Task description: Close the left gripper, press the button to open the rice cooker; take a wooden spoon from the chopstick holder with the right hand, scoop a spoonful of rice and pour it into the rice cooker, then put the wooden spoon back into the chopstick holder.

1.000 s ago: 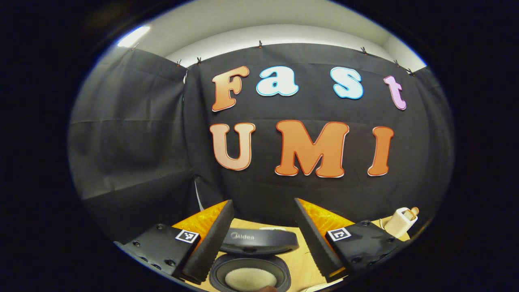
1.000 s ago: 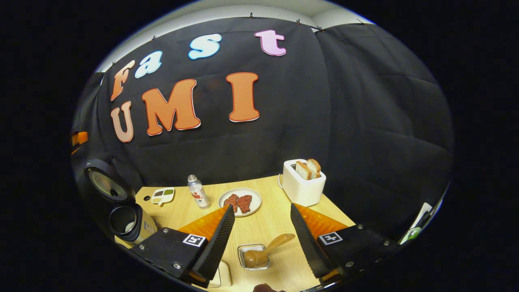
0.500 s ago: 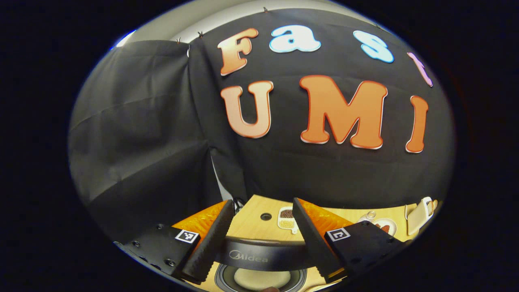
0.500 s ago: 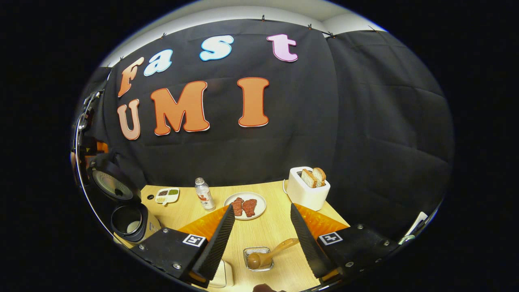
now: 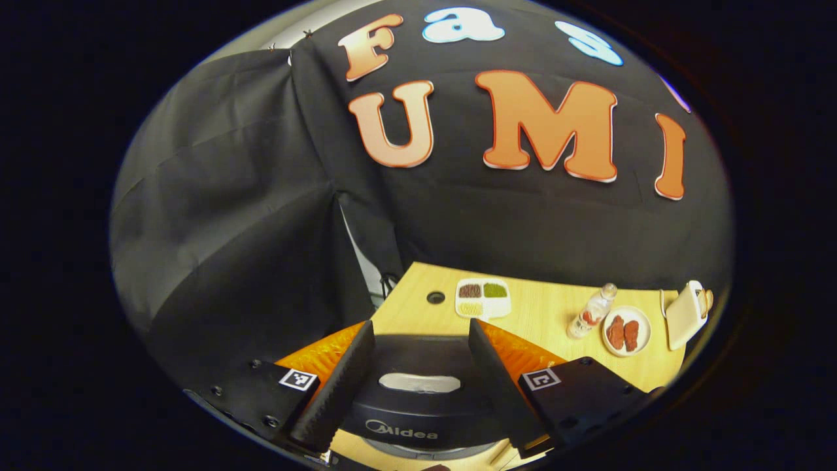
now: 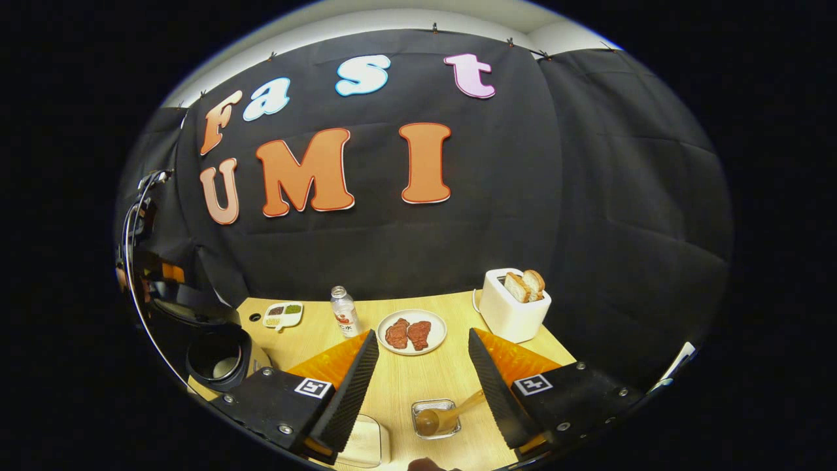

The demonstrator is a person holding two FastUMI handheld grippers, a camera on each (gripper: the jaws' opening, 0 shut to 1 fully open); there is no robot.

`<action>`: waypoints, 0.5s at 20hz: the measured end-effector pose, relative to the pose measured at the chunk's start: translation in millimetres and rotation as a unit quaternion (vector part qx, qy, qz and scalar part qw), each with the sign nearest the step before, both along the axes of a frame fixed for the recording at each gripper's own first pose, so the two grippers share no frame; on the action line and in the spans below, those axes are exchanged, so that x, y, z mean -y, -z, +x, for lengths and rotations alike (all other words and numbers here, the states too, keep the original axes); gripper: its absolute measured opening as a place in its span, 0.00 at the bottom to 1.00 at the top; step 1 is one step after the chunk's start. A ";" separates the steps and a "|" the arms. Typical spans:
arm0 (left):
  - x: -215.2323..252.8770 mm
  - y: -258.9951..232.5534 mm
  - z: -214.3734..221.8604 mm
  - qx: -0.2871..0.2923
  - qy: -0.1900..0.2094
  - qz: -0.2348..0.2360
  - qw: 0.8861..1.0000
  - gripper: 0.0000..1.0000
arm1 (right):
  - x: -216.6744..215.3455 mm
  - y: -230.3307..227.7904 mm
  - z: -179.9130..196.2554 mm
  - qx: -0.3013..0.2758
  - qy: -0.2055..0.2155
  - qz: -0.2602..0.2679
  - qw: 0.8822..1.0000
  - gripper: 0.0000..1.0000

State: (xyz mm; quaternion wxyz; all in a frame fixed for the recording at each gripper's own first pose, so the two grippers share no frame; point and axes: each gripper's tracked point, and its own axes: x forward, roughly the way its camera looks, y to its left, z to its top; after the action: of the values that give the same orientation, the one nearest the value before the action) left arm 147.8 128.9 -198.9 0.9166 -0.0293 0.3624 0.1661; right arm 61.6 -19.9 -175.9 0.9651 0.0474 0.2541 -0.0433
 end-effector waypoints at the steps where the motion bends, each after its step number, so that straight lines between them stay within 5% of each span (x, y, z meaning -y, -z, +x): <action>1: 10.0 14.8 -15.7 -0.026 0.004 -0.016 1.000 0.97 | -3.5 -0.8 1.0 0.000 -0.004 -0.002 1.000 0.86; 5: 17.2 43.5 -47.8 -0.070 0.020 -0.029 0.997 0.97 | -21.3 -0.3 1.5 0.003 -0.026 0.006 1.000 0.86; 10: 29.1 94.2 -82.6 -0.155 -0.002 -0.099 0.983 0.97 | -29.7 7.5 -3.1 -0.005 -0.041 0.005 0.999 0.86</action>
State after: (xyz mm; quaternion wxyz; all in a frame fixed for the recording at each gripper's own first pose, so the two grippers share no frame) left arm 65.2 99.8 -293.0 0.8414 -0.0942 0.5150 0.1342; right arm 58.5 9.8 -183.3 0.9645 0.0420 0.2608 -0.0025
